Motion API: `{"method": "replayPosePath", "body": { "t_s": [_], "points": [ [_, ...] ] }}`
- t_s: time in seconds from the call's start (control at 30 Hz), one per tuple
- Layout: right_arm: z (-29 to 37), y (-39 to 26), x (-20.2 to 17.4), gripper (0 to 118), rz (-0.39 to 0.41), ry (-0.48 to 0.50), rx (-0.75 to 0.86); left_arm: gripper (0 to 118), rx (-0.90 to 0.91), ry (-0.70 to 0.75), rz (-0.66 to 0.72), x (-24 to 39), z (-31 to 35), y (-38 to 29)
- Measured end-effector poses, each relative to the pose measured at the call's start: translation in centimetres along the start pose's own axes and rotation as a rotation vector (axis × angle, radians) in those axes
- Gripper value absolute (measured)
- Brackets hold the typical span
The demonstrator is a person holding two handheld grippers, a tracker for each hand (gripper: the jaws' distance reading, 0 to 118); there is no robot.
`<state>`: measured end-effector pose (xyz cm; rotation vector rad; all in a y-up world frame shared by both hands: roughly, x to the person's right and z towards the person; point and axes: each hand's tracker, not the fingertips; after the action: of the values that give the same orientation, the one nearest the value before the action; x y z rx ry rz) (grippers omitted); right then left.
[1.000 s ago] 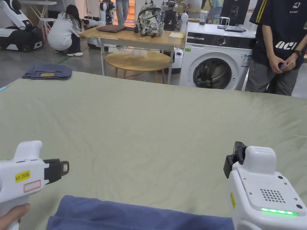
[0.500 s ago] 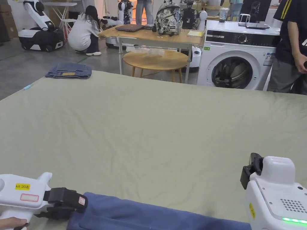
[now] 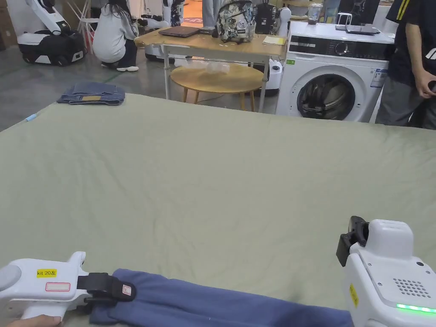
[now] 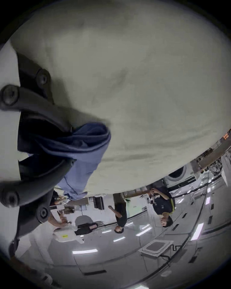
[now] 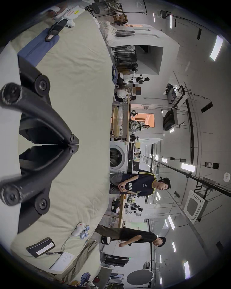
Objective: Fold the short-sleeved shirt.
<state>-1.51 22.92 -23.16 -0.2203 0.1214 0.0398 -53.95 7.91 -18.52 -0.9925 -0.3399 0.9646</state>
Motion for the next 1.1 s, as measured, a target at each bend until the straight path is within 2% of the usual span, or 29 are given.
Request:
{"method": "replayPosePath", "body": {
  "t_s": [0.13, 0.43, 0.6, 0.73, 0.9, 1.1],
  "points": [
    [-0.1, 0.0, 0.1, 0, 0.004, 0.002, 0.0, 6, 0.022, 0.022, -0.015, 0.7, 0.3, 0.1],
    [-0.5, 0.6, 0.3, 0, -0.001, 0.012, 0.013, 6, 0.074, 0.07, -0.105, 7.2, 5.3, 0.6],
    [-0.7, 0.7, 0.3, 0, 0.003, 0.024, 0.016, 6, 0.132, 0.263, -0.15, 7.5, 9.3, 2.4],
    [-0.7, 0.7, 0.3, 0, -0.004, 0.032, 0.017, 6, 0.144, 0.346, -0.148, 9.3, 10.2, 1.8],
    [-0.8, 0.6, 0.4, 0, -0.012, 0.037, 0.013, 6, 0.123, 0.322, -0.17, 14.2, 8.9, -0.9],
    [-0.6, 0.6, 0.9, 0, -0.014, 0.034, 0.008, 6, 0.049, 0.122, -0.153, 17.0, 5.7, -1.7]
  ]
}}
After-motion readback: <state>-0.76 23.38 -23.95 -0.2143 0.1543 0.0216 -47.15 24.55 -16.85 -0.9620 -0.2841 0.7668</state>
